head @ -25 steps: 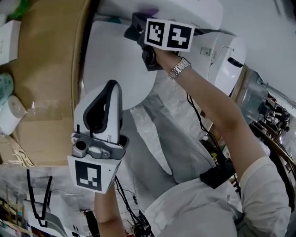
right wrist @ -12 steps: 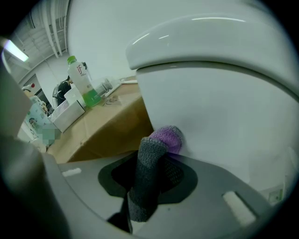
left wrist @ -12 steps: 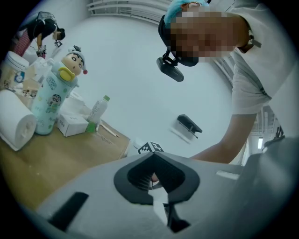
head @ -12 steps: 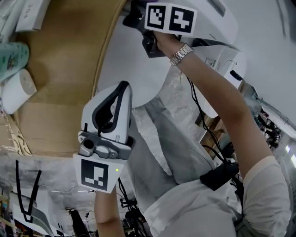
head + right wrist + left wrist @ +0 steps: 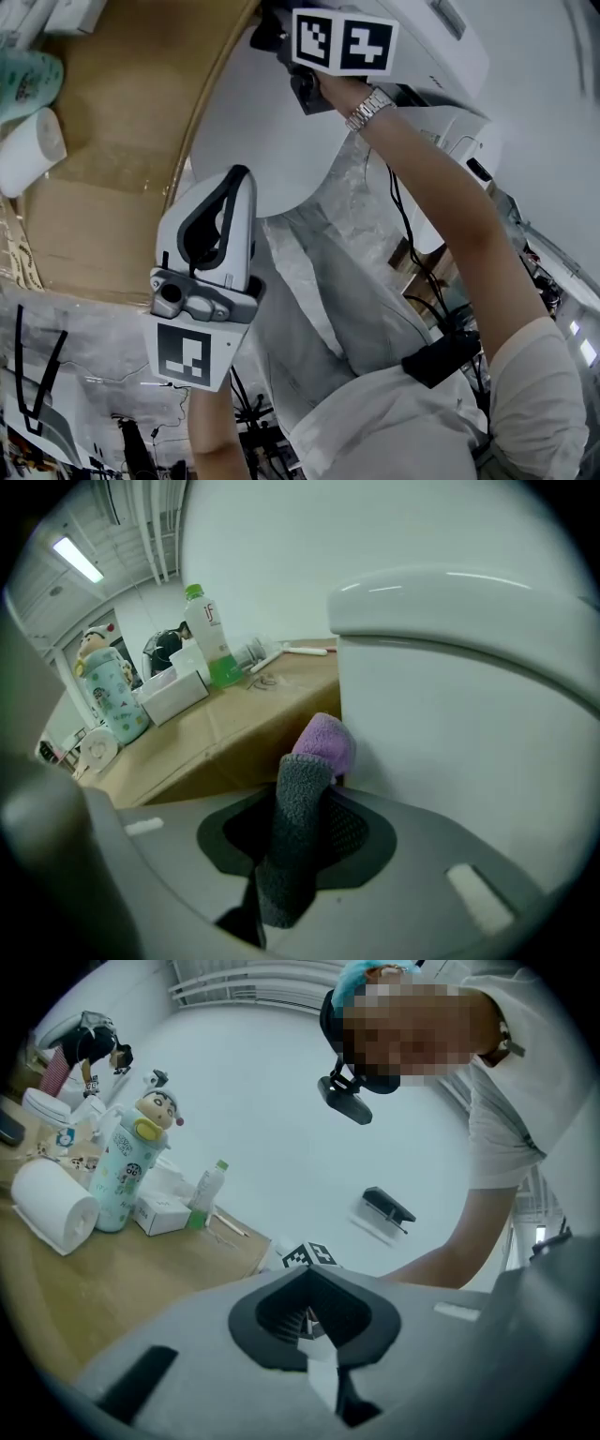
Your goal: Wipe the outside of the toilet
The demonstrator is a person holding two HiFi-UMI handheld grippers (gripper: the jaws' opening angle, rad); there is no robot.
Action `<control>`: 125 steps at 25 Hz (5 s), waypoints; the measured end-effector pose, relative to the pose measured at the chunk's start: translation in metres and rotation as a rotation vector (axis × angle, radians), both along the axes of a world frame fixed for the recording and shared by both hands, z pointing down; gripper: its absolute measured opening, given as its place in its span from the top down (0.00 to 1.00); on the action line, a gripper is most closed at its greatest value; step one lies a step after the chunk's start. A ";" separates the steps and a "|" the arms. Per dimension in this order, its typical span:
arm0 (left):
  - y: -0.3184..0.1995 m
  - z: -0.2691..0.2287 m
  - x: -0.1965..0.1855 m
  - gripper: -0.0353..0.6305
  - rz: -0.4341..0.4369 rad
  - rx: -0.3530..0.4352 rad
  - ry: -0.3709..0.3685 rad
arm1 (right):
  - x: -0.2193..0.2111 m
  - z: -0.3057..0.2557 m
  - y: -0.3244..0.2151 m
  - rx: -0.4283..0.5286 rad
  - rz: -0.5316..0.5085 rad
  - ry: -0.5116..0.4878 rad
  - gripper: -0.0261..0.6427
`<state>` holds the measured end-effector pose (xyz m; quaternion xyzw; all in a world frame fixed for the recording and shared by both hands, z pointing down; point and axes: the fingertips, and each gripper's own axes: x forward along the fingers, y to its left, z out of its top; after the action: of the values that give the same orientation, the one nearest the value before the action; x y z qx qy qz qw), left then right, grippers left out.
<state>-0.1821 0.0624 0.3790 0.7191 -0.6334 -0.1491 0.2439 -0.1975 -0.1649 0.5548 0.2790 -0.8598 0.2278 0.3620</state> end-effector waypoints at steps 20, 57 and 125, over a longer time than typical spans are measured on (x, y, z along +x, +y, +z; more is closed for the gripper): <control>-0.093 -0.009 0.174 0.94 0.051 0.001 0.008 | 0.284 0.073 0.028 -0.204 0.086 0.136 0.80; -0.056 0.000 0.013 0.94 0.102 0.015 0.031 | 0.142 0.099 -0.014 -0.268 0.375 0.121 0.80; -0.079 0.049 0.046 0.94 0.195 -0.174 -0.008 | 0.185 0.145 -0.013 -0.384 0.422 0.278 0.80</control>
<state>-0.1362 -0.0167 0.4279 0.7541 -0.5718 -0.0663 0.3161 -0.0124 -0.1781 0.7000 0.4061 -0.6666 0.4157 0.4668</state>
